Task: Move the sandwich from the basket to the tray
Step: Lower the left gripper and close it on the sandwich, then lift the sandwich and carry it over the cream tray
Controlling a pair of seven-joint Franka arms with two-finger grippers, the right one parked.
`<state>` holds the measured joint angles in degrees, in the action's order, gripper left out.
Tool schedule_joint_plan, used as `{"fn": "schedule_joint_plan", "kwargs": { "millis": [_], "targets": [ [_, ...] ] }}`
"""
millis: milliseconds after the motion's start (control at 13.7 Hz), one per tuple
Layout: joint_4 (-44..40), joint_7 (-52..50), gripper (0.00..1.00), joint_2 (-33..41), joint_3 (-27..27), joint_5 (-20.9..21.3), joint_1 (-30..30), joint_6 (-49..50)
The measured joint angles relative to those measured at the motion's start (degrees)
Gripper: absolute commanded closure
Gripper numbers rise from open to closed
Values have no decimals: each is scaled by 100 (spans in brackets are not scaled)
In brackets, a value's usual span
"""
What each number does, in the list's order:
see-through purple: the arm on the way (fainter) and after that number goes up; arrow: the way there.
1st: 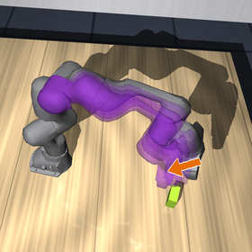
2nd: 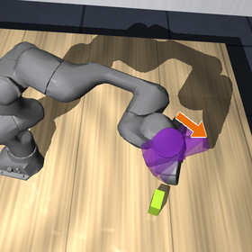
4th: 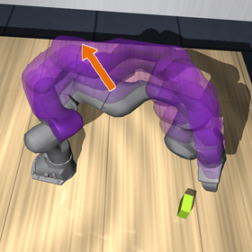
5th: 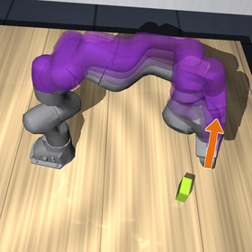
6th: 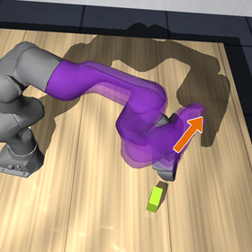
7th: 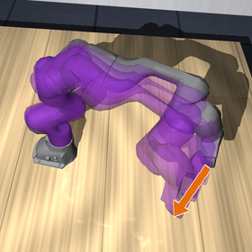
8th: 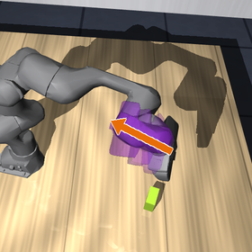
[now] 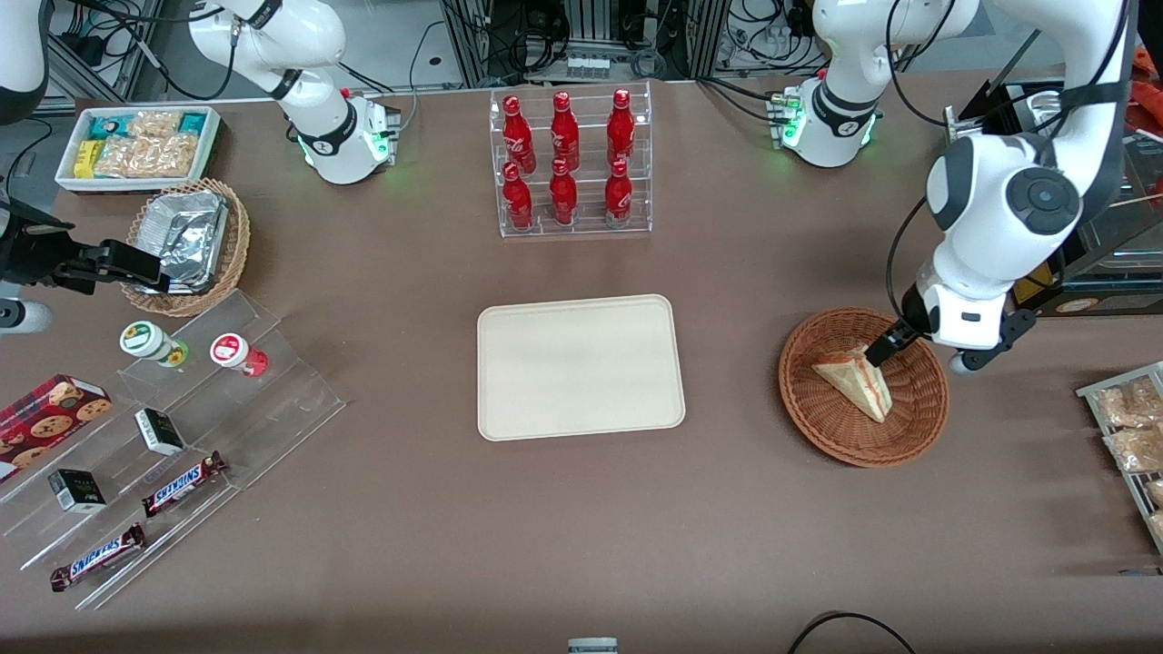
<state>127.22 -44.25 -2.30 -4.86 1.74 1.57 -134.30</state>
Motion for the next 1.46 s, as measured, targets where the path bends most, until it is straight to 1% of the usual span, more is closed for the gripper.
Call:
{"fn": "schedule_joint_plan", "kwargs": {
  "millis": [439,732,805,878,951,1024,1244,1317,1463],
  "targets": [
    [167,-210,0,-576,-9,0,3,-760],
    [177,-235,0,-912,-21,0,5,-981],
    [194,-238,1,-964,-21,0,5,-1023],
    [215,-240,4,-1016,-21,0,5,-1067],
    [233,-241,16,-1073,-21,0,5,-1110],
    [238,-243,39,-1123,-21,0,5,-1130],
    [238,-251,95,-1184,-21,0,5,-1151],
    [238,-265,100,-1184,-21,0,5,-1159],
    [229,-292,100,-1177,-24,0,5,-1174]
  ]
}}
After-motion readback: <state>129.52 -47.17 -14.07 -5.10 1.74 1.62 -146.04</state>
